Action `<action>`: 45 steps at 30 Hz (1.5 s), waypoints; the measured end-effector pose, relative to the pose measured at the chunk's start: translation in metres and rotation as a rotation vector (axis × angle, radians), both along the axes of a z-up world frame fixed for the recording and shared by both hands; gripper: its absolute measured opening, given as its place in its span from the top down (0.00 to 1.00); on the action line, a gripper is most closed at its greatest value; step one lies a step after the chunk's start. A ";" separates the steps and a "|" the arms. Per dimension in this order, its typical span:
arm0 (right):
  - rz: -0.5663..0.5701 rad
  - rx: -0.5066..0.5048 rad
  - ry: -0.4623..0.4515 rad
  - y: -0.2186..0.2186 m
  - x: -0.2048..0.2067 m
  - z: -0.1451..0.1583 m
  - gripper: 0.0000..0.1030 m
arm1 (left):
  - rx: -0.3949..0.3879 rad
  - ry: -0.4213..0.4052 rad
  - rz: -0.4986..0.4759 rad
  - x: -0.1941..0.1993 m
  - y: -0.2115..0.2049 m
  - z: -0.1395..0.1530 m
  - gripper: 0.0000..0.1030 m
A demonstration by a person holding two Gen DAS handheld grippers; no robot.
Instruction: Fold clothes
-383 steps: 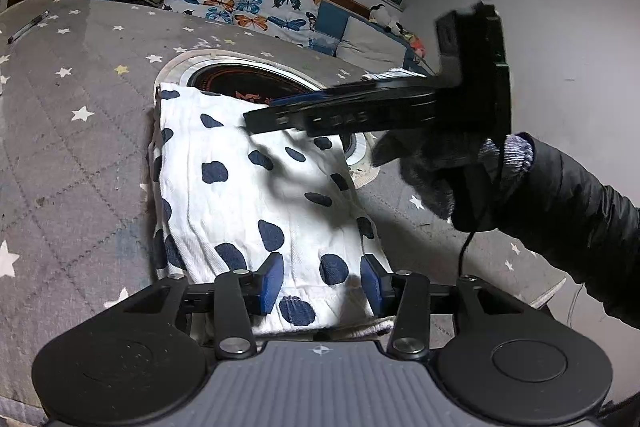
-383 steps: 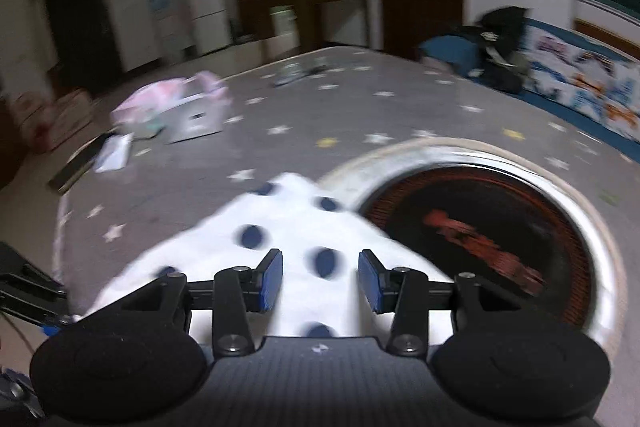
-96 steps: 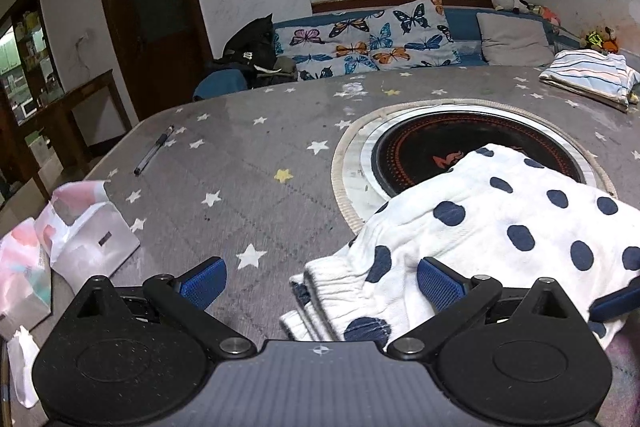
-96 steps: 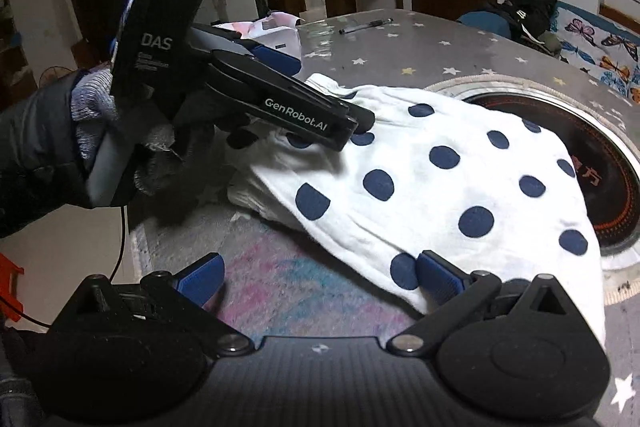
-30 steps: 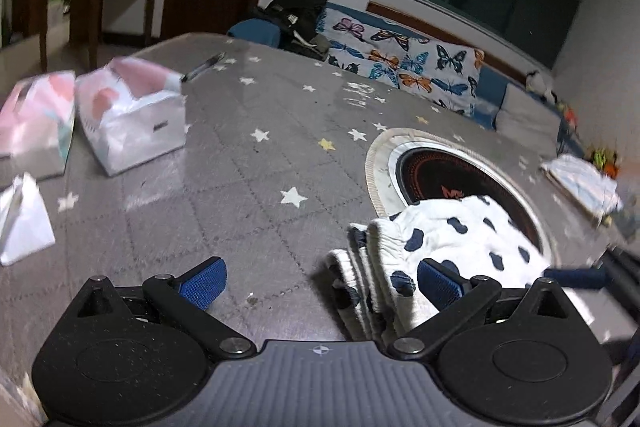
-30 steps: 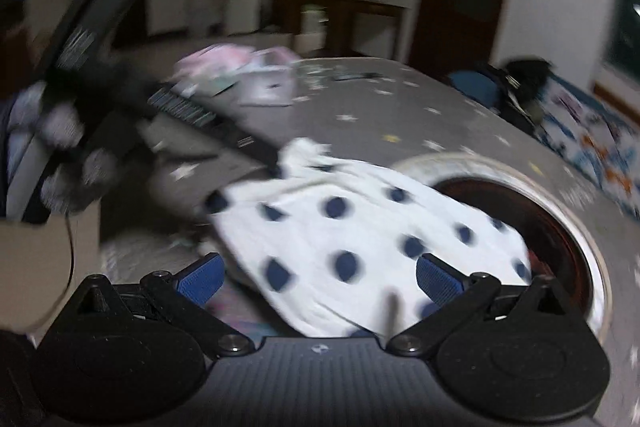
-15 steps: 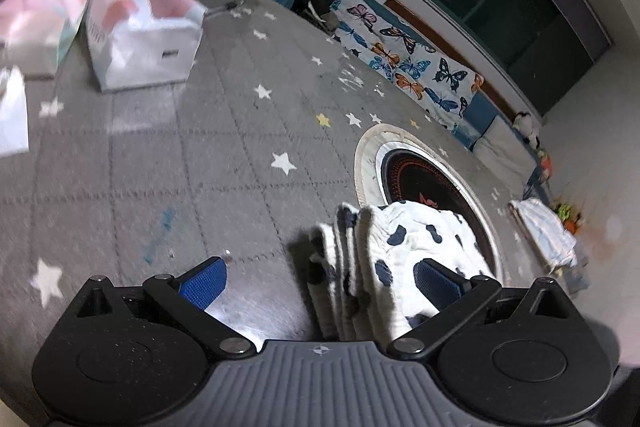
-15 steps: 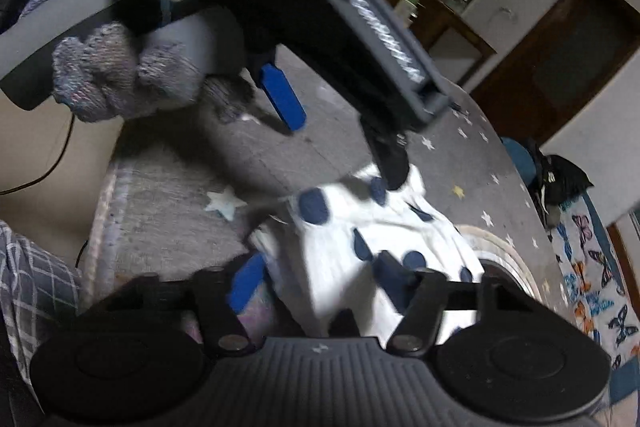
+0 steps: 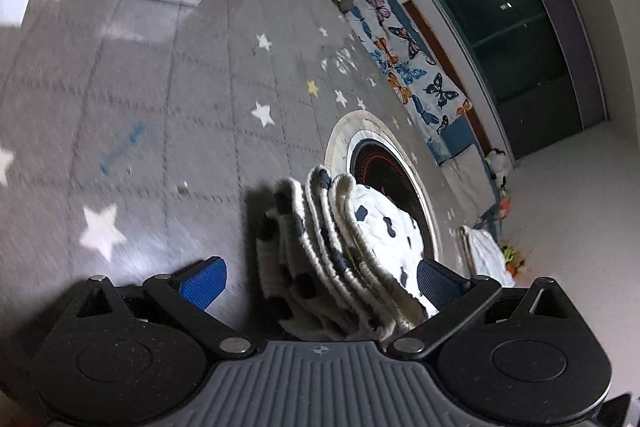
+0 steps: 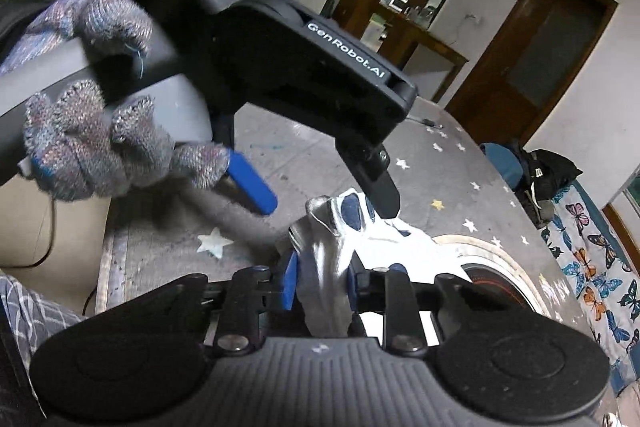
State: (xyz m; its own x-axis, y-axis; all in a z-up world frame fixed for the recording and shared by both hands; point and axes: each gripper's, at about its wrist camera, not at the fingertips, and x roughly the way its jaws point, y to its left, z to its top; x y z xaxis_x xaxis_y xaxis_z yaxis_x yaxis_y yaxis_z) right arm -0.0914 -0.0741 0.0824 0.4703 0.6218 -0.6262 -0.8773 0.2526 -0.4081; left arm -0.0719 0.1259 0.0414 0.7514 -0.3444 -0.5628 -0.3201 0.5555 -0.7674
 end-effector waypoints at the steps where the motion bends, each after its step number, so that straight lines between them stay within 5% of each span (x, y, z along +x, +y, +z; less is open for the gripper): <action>1: -0.003 0.005 0.000 -0.001 -0.001 0.001 0.79 | -0.029 0.006 0.008 0.000 0.000 -0.001 0.00; 8: -0.013 0.036 -0.005 -0.010 -0.002 0.008 0.80 | -0.184 0.029 0.048 0.000 -0.003 -0.011 0.00; 14: -0.012 0.050 0.004 -0.015 -0.004 0.009 0.80 | -0.216 0.032 0.049 0.006 -0.007 -0.014 0.06; 20: -0.001 0.048 0.022 -0.016 -0.007 0.003 0.80 | -0.239 0.039 0.055 0.005 -0.005 -0.022 0.31; 25: 0.003 0.041 0.050 -0.016 -0.006 -0.002 0.73 | -0.237 0.050 0.053 0.005 -0.002 -0.033 0.64; 36: -0.092 0.137 0.175 -0.046 0.015 0.014 0.57 | -0.202 0.029 0.041 0.007 0.005 -0.037 0.69; 45: -0.442 0.241 0.308 -0.100 0.093 0.003 0.51 | -0.166 0.019 0.023 0.009 0.008 -0.033 0.69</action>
